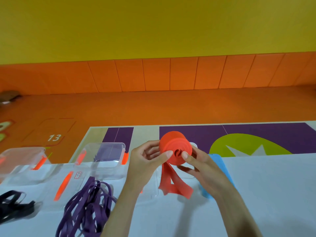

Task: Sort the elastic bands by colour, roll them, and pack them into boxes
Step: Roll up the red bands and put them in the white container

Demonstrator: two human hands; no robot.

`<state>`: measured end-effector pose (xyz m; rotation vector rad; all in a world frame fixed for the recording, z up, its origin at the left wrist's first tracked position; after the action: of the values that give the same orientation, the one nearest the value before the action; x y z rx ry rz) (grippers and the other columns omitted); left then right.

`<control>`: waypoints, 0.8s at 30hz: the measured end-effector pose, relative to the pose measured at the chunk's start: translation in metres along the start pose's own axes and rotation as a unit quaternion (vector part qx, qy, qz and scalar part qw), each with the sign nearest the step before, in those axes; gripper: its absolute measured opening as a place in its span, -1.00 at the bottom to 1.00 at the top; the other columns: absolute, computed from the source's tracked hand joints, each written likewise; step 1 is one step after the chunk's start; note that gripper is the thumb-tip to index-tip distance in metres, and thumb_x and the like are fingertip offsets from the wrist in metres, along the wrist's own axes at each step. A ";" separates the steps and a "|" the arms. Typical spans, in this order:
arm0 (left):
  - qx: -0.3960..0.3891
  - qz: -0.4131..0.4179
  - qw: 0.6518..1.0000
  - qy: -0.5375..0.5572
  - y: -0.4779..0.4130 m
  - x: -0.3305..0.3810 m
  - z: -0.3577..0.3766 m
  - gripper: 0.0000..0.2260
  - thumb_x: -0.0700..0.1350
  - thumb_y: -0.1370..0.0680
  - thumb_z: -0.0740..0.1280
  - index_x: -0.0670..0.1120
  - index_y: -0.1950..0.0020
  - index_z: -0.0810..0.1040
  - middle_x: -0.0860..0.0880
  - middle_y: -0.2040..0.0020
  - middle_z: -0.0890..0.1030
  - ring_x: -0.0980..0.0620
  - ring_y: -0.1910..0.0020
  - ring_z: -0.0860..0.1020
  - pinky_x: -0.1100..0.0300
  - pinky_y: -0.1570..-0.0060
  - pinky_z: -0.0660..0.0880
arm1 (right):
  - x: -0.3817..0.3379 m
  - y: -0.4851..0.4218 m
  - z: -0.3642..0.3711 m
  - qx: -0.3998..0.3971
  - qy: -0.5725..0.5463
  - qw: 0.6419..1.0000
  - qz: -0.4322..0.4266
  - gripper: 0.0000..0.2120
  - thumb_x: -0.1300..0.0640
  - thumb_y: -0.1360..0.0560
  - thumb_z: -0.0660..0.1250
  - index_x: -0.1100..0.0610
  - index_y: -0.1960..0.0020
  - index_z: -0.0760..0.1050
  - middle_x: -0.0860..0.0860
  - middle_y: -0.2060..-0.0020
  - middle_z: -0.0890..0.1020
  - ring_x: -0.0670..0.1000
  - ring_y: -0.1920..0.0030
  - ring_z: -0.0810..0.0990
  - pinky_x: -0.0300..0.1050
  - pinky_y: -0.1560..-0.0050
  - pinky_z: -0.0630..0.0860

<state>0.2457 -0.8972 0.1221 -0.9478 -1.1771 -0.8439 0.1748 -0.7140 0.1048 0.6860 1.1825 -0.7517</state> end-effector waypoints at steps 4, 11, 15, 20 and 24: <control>-0.011 0.034 0.999 -0.037 0.002 0.004 -0.002 -0.71 0.04 -0.32 0.65 0.08 -0.02 0.77 -0.03 0.06 0.80 0.03 0.05 0.77 0.31 0.06 0.63 | -0.014 0.001 -0.021 -0.047 0.065 0.997 -0.007 -0.44 -0.17 -0.43 0.56 -0.21 -0.41 0.56 -0.07 -0.35 0.66 0.02 -0.34 0.65 0.04 -0.32 0.60; -0.073 0.046 0.993 -0.079 -0.005 0.023 -0.004 -0.65 0.08 -0.35 0.65 0.20 -0.12 0.74 0.07 -0.02 0.79 0.12 -0.03 0.74 0.35 0.02 0.60 | -0.019 0.002 -0.027 -0.026 0.055 0.996 -0.070 -0.46 -0.18 -0.37 0.66 -0.04 -0.27 0.66 0.07 -0.19 0.72 0.20 -0.11 0.76 0.01 0.00 0.72; -0.056 0.041 0.997 -0.025 -0.002 0.015 -0.008 -0.63 0.01 -0.40 0.62 0.11 -0.20 0.74 0.01 -0.14 0.77 0.02 -0.17 0.73 0.29 -0.10 0.61 | -0.015 -0.002 -0.020 0.013 -0.014 0.995 -0.101 -0.59 -0.08 -0.41 0.63 0.03 -0.19 0.69 0.09 -0.16 0.72 0.15 -0.14 0.75 0.05 -0.02 0.72; -0.061 -0.011 0.998 0.021 0.003 0.004 -0.012 -0.59 -0.07 -0.31 0.66 0.07 -0.16 0.77 -0.04 -0.02 0.79 0.07 -0.01 0.75 0.31 -0.02 0.62 | -0.017 -0.004 -0.014 0.025 -0.065 0.992 -0.110 -0.71 0.02 -0.46 0.61 0.05 -0.15 0.71 0.15 -0.17 0.72 0.17 -0.18 0.74 0.03 -0.05 0.71; -0.050 -0.007 0.998 -0.025 -0.001 0.003 -0.008 -0.58 -0.15 -0.31 0.70 0.03 -0.13 0.75 0.04 0.04 0.78 0.16 0.09 0.72 0.36 0.05 0.60 | -0.010 -0.006 -0.007 0.004 -0.054 0.993 -0.106 -0.67 0.11 -0.45 0.62 0.12 -0.17 0.66 0.16 -0.15 0.71 0.18 -0.16 0.74 0.03 -0.09 0.70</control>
<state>0.2486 -0.9052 0.1244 -1.0499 -1.1941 -0.9012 0.1640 -0.7104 0.1124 0.5248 1.1641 -0.9597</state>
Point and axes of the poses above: each hand's wrist, its own y-axis away from the middle knuckle, its own z-axis out of the palm, x = y × z, the point moved 1 cm from there along -y, towards the middle knuckle
